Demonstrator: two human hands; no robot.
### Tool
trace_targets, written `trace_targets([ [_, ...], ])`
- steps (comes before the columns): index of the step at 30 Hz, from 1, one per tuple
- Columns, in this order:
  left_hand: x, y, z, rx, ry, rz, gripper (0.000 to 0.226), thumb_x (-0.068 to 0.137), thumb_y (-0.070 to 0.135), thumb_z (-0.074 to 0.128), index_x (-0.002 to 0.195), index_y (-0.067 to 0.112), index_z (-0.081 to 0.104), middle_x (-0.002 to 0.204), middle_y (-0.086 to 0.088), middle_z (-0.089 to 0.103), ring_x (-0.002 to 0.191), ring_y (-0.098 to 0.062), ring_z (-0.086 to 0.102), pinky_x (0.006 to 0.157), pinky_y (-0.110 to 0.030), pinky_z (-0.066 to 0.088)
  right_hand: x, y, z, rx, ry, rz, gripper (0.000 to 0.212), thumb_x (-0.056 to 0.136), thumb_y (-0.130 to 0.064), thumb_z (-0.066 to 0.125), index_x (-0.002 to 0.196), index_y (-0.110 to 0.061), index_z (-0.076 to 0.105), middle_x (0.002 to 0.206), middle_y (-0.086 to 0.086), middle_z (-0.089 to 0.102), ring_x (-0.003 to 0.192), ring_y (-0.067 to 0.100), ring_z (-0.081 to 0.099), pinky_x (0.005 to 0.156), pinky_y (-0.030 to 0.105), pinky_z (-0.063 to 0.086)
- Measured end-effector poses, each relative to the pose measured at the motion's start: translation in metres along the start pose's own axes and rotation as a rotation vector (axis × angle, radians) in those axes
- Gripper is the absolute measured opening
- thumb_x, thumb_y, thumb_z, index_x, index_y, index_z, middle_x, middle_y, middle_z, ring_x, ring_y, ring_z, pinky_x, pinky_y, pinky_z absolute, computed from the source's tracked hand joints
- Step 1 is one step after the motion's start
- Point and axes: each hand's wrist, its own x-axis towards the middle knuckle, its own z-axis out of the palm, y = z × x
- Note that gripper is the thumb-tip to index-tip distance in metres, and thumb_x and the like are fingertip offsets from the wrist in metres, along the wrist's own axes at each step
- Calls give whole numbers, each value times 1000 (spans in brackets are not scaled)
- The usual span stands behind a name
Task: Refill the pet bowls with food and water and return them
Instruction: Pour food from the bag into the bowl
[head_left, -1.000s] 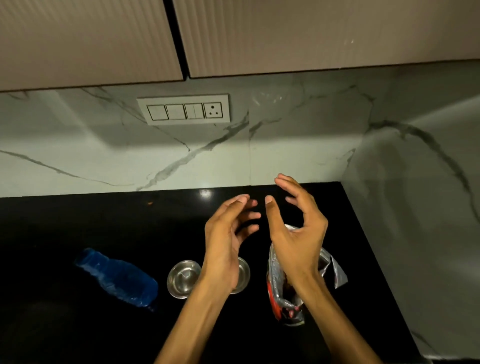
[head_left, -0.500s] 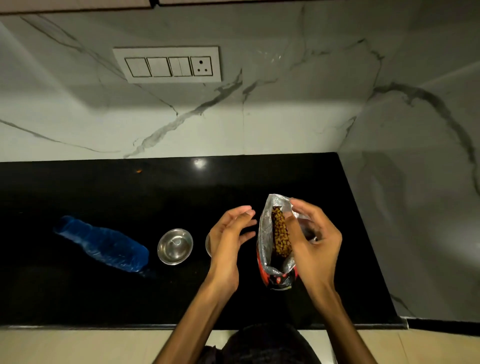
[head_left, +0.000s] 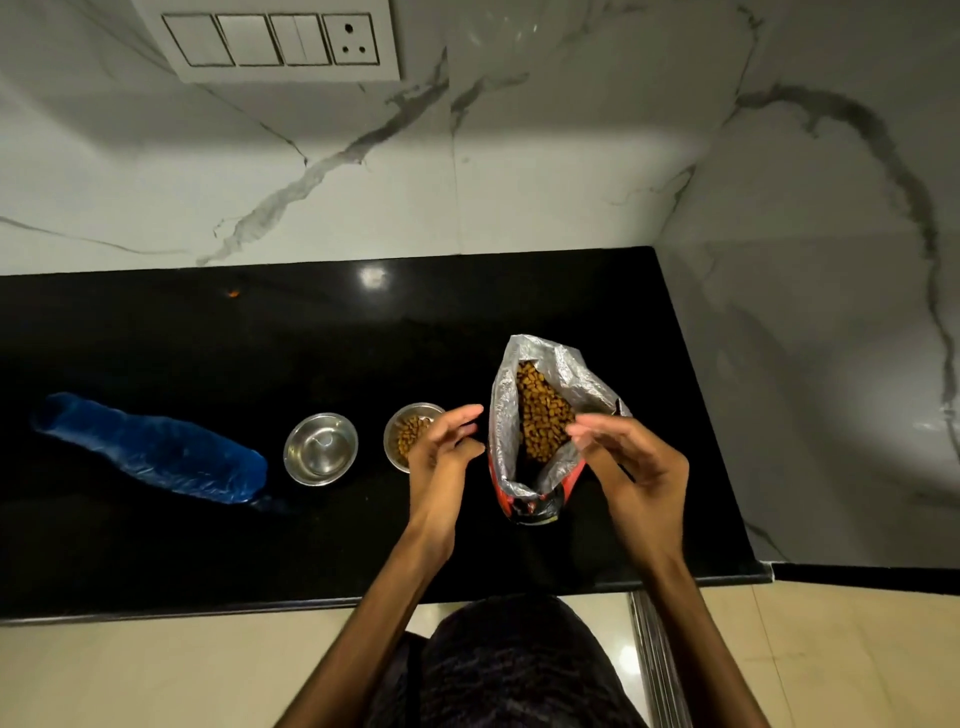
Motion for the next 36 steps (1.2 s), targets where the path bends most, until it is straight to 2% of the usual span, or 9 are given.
trace_targets([
  [7, 16, -24, -11, 86, -24, -44, 55, 87, -12, 62, 122, 30, 71, 131, 3, 69, 128, -11, 60, 111, -39, 49, -21, 49, -23, 77, 63, 161, 16, 89, 15, 67, 95, 2, 76, 89, 17, 77, 88, 38, 74, 88, 45, 59],
  [12, 29, -25, -14, 115, -157, -84, 62, 75, 3, 70, 127, 36, 69, 142, 11, 62, 138, -8, 50, 108, -39, 50, -27, 93, -36, 147, 39, 330, 28, 86, 15, 69, 108, -2, 74, 111, 14, 77, 116, 38, 68, 100, 44, 56],
  [14, 33, -24, -14, 130, -208, -88, 67, 67, 7, 70, 128, 33, 69, 141, 8, 64, 140, -12, 50, 106, -42, 53, -21, 99, -39, 240, 24, 362, 33, 80, -3, 81, 113, -6, 74, 122, 11, 75, 124, 33, 66, 100, 38, 58],
  [15, 36, -24, -13, 132, -233, -90, 67, 68, 5, 70, 129, 32, 69, 139, 6, 65, 139, -13, 51, 105, -42, 55, -16, 102, -40, 254, 1, 371, 41, 78, -9, 84, 117, -7, 72, 127, 9, 73, 127, 28, 65, 101, 38, 57],
  [19, 47, -30, -8, 111, -304, -142, 75, 79, -23, 56, 131, 30, 66, 136, 1, 69, 135, -21, 58, 106, -48, 54, 5, 106, -43, 263, -119, 435, 66, 79, 23, 66, 136, -10, 61, 139, 3, 68, 134, 22, 60, 101, 39, 57],
  [22, 54, -33, -6, 141, -365, -168, 81, 78, -24, 52, 139, 28, 62, 140, -4, 66, 135, -25, 59, 107, -52, 54, 21, 104, -48, 231, -214, 463, 70, 74, 10, 74, 140, -7, 57, 143, 5, 65, 137, 24, 58, 109, 47, 51],
  [27, 62, -33, -6, 98, -399, -224, 84, 78, -23, 51, 129, 42, 67, 147, -2, 60, 138, -24, 55, 101, -42, 57, 50, 100, -48, 232, -367, 556, 79, 66, -7, 91, 137, -14, 56, 136, 0, 69, 129, 20, 63, 106, 36, 53],
  [30, 66, -34, -7, 91, -421, -248, 87, 77, -24, 53, 134, 41, 64, 149, -2, 59, 138, -24, 55, 102, -43, 56, 60, 99, -43, 251, -441, 633, 104, 40, -33, 103, 131, -14, 58, 125, -1, 75, 120, 18, 69, 99, 33, 57],
  [36, 72, -31, -5, 148, -418, -321, 91, 76, -26, 56, 147, 32, 56, 144, -4, 64, 131, -23, 61, 100, -41, 57, 76, 104, -41, 235, -503, 676, 89, 36, -15, 95, 119, -12, 62, 109, 5, 77, 103, 18, 74, 94, 34, 61],
])
